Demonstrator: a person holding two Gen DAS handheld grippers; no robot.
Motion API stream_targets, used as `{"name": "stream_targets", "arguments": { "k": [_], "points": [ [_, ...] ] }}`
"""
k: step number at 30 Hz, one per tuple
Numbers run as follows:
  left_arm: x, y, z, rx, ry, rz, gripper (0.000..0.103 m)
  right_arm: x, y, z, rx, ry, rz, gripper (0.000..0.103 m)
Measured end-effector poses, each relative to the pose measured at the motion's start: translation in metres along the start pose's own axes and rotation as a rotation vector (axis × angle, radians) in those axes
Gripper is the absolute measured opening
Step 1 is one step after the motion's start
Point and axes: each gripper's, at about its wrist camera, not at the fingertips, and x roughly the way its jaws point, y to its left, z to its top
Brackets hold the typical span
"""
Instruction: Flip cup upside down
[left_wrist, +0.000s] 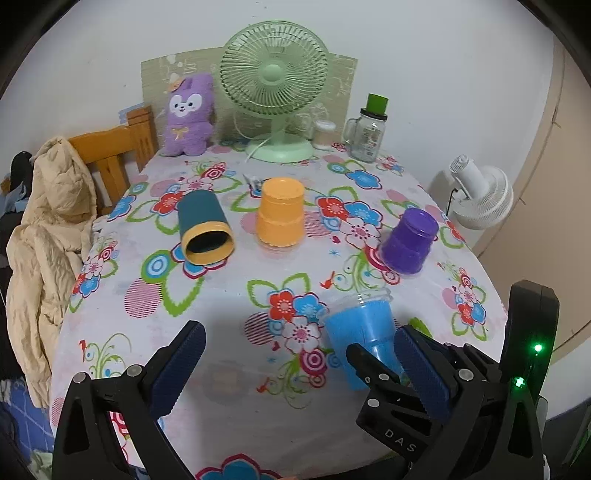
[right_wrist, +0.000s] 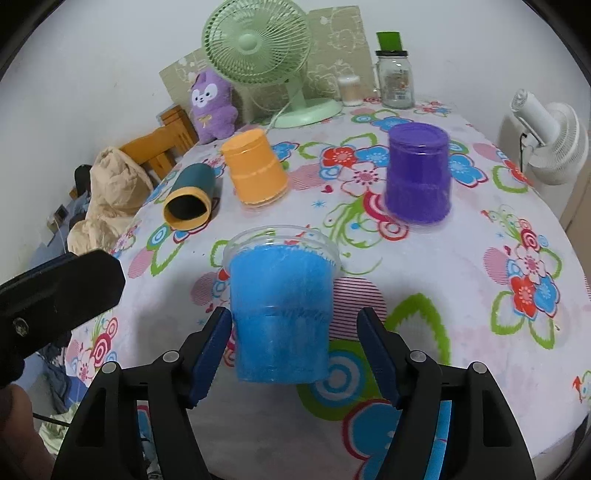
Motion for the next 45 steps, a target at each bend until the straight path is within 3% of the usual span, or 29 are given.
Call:
{"name": "stream_targets", "arguments": {
  "k": [9,28,45],
  "points": [
    [0.001,-0.019,0.001,0.008,0.020,-0.039,0.103,-0.014,-0.021,-0.006,0.037,0.026,0.005,0.073],
    [0.010,-0.061,0.003,0.051,0.059,-0.070,0.103,-0.066,-0.059,-0.016,0.056,-0.035,-0.010,0.073],
    [0.050,-0.093,-0.004,0.099,0.139,-0.082,0.103,-0.094,-0.114,-0.038,0.186,-0.039,-0.072,0.073]
  ]
}}
